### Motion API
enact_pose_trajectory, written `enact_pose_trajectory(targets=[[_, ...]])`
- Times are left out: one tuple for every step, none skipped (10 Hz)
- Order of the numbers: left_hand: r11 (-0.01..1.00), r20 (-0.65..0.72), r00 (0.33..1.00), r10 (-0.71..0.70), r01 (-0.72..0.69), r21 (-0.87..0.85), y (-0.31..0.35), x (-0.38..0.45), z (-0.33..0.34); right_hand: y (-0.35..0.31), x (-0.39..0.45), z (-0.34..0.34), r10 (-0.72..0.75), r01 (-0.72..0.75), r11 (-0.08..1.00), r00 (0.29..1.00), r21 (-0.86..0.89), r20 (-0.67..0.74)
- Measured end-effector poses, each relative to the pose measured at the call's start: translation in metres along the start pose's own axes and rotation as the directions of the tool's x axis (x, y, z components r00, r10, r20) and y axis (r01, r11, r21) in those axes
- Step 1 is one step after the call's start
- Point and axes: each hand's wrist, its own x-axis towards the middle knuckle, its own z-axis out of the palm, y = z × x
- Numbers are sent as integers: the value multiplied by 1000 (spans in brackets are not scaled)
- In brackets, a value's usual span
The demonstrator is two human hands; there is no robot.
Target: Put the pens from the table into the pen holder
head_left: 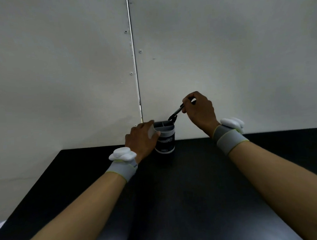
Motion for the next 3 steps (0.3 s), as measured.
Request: enact_pose_trajectory(targets=[[1000,-1,1000,-12,12,-7,-4,10,1,1,10,10,-3,3,1000,1000,-3,9],[1000,-17,1000,0,0,-5,-9,13,3,4,15,23,-7,8,1000,999,-28,44],[1000,-30,1000,-5,5,2,-11,16,2,6,15,28,6,-3,998,999,-56,51]])
